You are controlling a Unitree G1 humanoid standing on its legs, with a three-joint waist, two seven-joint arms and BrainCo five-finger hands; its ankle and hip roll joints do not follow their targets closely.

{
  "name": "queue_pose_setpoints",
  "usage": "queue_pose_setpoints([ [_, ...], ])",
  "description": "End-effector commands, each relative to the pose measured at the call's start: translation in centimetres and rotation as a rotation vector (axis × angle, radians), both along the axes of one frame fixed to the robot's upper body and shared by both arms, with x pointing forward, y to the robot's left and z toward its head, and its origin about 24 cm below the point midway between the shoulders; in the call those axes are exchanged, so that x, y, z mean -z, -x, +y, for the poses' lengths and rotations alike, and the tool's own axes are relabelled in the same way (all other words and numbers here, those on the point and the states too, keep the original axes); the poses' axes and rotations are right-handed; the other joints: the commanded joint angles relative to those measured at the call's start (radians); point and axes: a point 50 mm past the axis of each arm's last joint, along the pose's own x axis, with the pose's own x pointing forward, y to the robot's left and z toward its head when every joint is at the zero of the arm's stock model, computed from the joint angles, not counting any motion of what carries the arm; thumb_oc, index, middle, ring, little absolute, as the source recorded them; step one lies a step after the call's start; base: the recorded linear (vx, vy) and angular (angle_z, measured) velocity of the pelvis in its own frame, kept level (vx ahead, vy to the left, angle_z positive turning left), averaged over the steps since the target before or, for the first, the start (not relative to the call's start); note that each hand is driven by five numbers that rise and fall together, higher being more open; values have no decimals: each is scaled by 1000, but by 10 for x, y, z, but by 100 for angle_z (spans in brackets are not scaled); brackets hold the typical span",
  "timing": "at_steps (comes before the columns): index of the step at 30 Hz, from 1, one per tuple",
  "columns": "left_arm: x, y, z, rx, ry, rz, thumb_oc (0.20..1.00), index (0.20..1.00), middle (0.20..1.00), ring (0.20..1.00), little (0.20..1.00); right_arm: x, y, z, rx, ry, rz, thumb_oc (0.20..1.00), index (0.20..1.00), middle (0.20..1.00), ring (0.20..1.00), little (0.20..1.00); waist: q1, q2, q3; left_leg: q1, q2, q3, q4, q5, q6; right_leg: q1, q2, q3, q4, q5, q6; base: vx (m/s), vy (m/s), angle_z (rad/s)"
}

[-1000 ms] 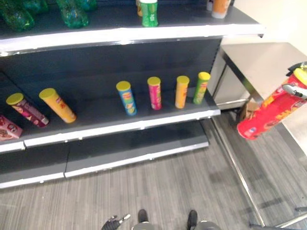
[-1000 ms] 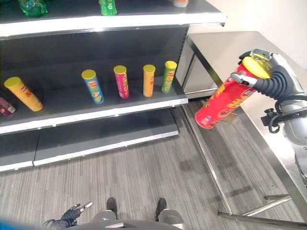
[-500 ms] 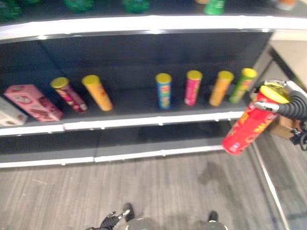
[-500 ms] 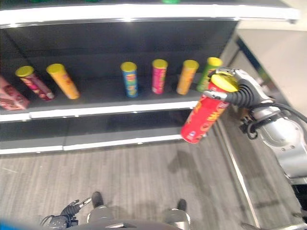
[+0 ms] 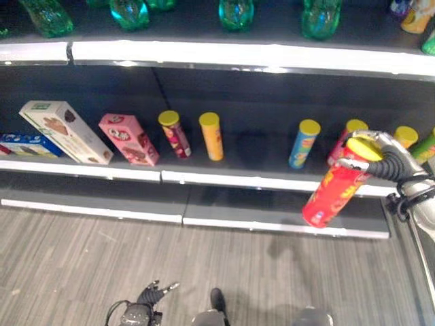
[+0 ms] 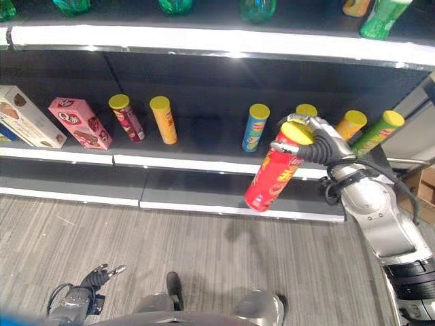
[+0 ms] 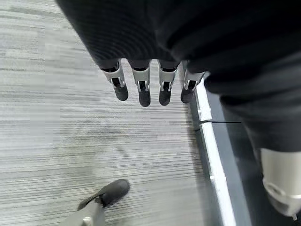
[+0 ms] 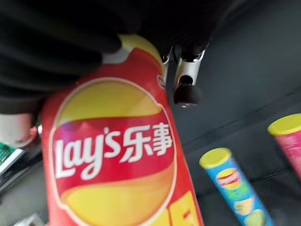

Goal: Put the goods on the table back onto the shelves and tidy them up.

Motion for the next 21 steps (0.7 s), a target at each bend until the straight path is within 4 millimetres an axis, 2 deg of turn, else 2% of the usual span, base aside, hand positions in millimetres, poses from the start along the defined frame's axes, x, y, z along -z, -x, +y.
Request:
queue_pose_setpoints([
  [1, -4, -18, -6, 15, 8, -52, 1000, 1000, 1000, 1000, 1000, -33, -3, 15, -63, 47, -138, 200, 200, 200, 200, 200, -2, 2, 19, 16, 8, 23, 3, -76, -48, -60, 69, 72, 27, -65, -28, 48, -15, 57],
  [2, -4, -17, -6, 13, 6, -48, 1000, 1000, 1000, 1000, 1000, -31, -5, 17, -70, 51, -132, 200, 200, 200, 200, 200, -3, 1, 24, 22, 4, 17, 3, -80, -46, -64, 78, 104, 10, -63, -22, 34, -15, 50],
  [3, -4, -18, -5, 12, 6, -49, 1000, 1000, 1000, 1000, 1000, -31, -5, 17, -71, 51, -133, 200, 200, 200, 200, 200, -4, 0, 23, 19, 3, 18, 3, -77, -46, -67, 77, 105, 8, -59, -22, 37, 2, 28],
  [4, -2, -14, -9, 11, 17, -48, 1000, 1000, 1000, 1000, 1000, -27, -7, 20, -71, 63, -128, 200, 200, 200, 200, 200, 8, -12, 19, 22, -17, 5, 3, -78, -42, -43, 74, 130, -28, -49, -19, 33, -40, 4],
  [6, -1, -12, -10, 1, 20, -44, 1000, 1000, 1000, 1000, 1000, -26, -10, 24, -73, 66, -130, 200, 200, 200, 200, 200, 18, -14, 13, 21, -20, -5, 3, -78, -43, -29, 73, 125, -42, -42, -16, 42, -56, 6],
  [8, 4, -5, -16, -25, 38, -30, 1000, 1000, 1000, 1000, 1000, -28, -21, 32, -69, 88, -153, 200, 200, 200, 200, 200, 40, -10, -1, 11, -11, -20, 3, -69, -52, -4, 77, 93, -65, -37, -18, 65, -135, 19],
  [13, 11, 5, -21, -35, 41, 14, 1000, 1000, 1000, 1000, 1000, -29, -40, 39, -19, 96, -195, 200, 200, 200, 200, 200, 70, 5, -4, -6, 2, -52, 3, -56, -69, 22, 79, 37, -66, -52, -26, 42, -145, 32],
  [14, 12, 8, -24, -31, 48, 22, 1000, 1000, 1000, 1000, 1000, -29, -49, 38, 27, 93, -204, 200, 200, 200, 200, 200, 91, 18, 0, -16, 6, -66, 3, -46, -77, 27, 76, 13, -58, -61, -30, 45, -184, 57],
  [18, 14, 9, -32, 1, 64, 24, 1000, 1000, 1000, 1000, 1000, -33, -62, 34, 110, 98, -243, 200, 200, 200, 200, 200, 120, 62, 12, -44, 6, -106, 3, -25, -93, 44, 64, -52, -43, -79, -38, 19, -113, 52],
  [20, 15, 12, -37, 24, 73, 27, 1000, 1000, 1000, 1000, 1000, -35, -74, 28, 188, 95, -272, 200, 200, 200, 200, 200, 140, 98, 20, -63, 6, -132, 3, -10, -101, 50, 61, -87, -31, -93, -41, -6, -70, 48],
  [21, 15, 12, -37, 23, 74, 27, 1000, 1000, 1000, 1000, 1000, -36, -74, 28, 187, 95, -273, 200, 200, 200, 200, 200, 136, 99, 20, -64, 6, -135, 3, -10, -101, 50, 61, -90, -31, -94, -41, -1, -48, 60],
])
